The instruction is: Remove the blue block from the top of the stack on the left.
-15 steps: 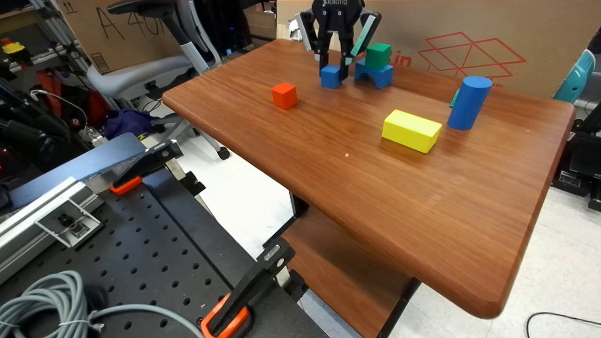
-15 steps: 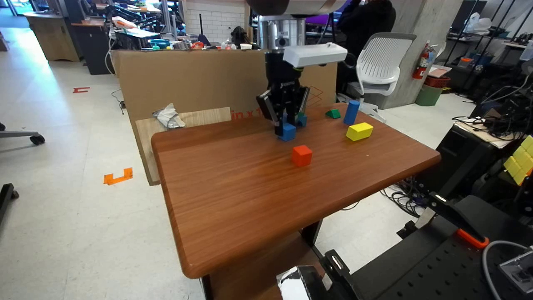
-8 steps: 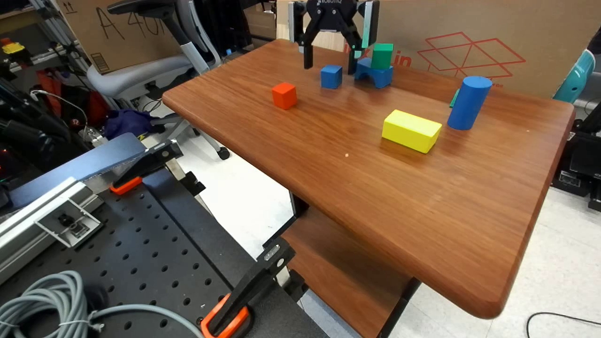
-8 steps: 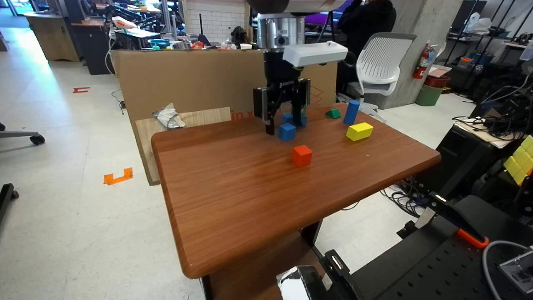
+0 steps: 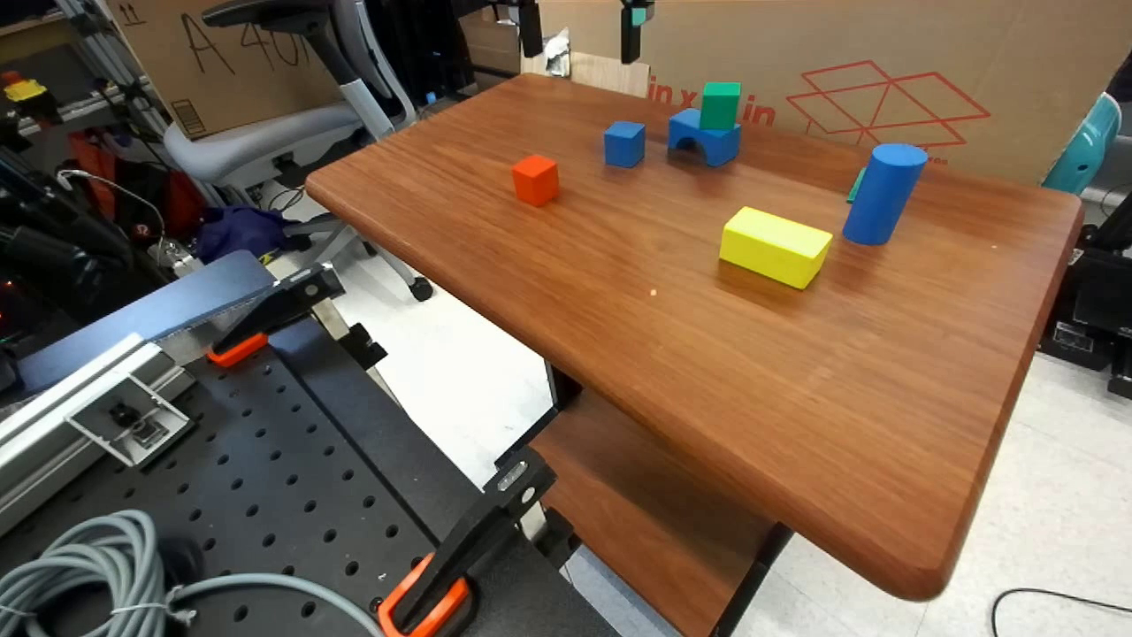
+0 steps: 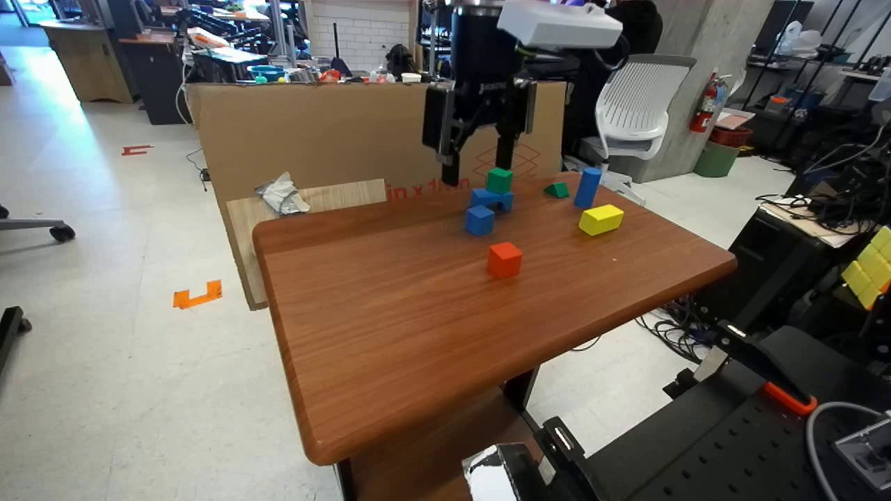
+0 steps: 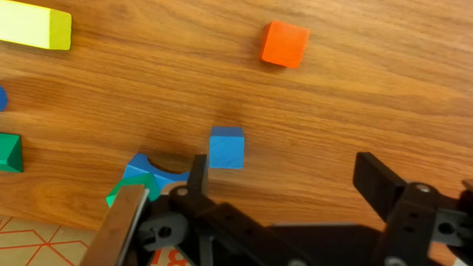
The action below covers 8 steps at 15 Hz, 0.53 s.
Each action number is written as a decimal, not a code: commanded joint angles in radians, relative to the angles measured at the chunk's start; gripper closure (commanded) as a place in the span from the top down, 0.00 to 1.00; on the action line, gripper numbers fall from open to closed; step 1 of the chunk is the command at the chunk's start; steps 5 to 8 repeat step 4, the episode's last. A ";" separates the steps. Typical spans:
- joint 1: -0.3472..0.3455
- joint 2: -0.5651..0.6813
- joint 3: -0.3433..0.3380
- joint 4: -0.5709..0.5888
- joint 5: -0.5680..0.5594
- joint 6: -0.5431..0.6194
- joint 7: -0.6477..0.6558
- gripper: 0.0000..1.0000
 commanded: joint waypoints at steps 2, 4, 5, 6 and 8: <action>-0.011 -0.064 -0.001 -0.041 0.021 0.011 0.000 1.00; -0.022 -0.108 -0.003 -0.067 0.032 0.011 0.000 1.00; -0.022 -0.108 -0.003 -0.067 0.032 0.011 0.000 1.00; -0.022 -0.108 -0.003 -0.067 0.032 0.011 0.000 1.00; -0.022 -0.108 -0.003 -0.067 0.032 0.011 0.000 1.00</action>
